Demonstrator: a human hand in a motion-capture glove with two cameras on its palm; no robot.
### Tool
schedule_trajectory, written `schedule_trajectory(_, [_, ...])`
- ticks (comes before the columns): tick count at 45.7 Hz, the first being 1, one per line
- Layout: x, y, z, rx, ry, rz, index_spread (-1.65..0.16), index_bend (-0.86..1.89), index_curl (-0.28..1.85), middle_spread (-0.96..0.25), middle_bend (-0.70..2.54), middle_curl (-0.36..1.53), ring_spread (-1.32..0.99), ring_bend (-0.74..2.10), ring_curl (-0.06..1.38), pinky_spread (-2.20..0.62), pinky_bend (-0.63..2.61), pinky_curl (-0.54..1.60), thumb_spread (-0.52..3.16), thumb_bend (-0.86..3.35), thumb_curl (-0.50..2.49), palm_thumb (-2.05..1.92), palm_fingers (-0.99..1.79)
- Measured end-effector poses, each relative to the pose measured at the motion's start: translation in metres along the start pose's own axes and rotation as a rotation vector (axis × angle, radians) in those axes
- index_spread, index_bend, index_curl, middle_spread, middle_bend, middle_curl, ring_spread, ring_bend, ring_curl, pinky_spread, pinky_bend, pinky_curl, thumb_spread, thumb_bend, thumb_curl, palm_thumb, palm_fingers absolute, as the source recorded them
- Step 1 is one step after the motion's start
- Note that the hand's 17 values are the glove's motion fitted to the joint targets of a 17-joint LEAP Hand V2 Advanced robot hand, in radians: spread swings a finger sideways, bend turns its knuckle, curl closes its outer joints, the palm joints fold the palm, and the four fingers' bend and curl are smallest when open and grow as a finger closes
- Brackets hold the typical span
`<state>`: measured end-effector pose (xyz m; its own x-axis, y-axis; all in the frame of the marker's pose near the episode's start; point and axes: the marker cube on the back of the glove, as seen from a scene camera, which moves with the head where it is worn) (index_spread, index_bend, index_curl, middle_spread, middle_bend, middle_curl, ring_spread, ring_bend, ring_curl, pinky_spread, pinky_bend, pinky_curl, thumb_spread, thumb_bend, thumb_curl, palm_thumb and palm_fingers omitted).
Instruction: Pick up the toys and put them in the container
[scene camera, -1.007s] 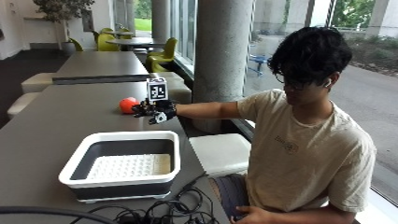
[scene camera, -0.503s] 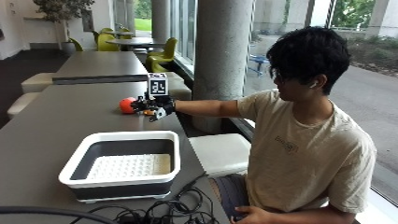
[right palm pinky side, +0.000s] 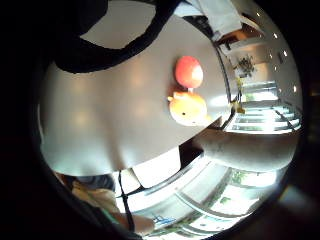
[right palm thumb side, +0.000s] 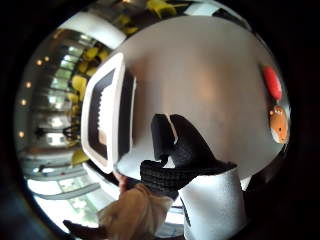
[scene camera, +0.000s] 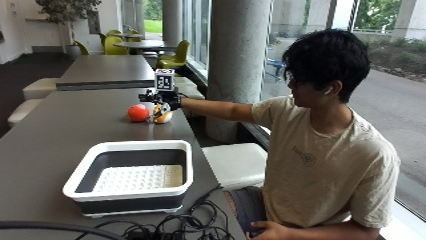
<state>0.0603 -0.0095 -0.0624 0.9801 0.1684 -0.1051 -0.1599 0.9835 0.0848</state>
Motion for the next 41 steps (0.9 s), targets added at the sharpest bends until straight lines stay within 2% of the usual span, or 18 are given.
schedule_trajectory(9, [0.042, 0.003, 0.0, -0.008, 0.004, 0.124, -0.3, 0.03, 0.16, -0.1, 0.14, 0.21, -0.13, 0.27, 0.27, -0.16, 1.1, 0.36, 1.33, -0.02, 0.19, -0.01, -0.26])
schedule_trajectory(21, [0.094, 0.007, 0.011, -0.076, 0.051, 0.157, -0.3, 0.05, 0.13, -0.1, 0.12, 0.22, -0.13, 0.27, 0.3, -0.16, 1.14, 0.37, 1.29, -0.02, 0.21, -0.01, -0.27])
schedule_trajectory(28, [0.118, 0.019, 0.033, -0.185, -0.039, 0.491, -0.3, 0.04, 0.12, -0.1, 0.11, 0.21, -0.13, 0.27, 0.31, -0.15, 1.19, 0.37, 1.28, -0.01, 0.23, 0.0, -0.29])
schedule_trajectory(41, [0.166, 0.025, 0.072, -0.148, -0.003, 0.539, -0.31, 0.09, 0.12, -0.1, 0.13, 0.21, -0.12, 0.3, 0.34, -0.11, 1.18, 0.36, 1.27, -0.01, 0.25, 0.04, -0.24])
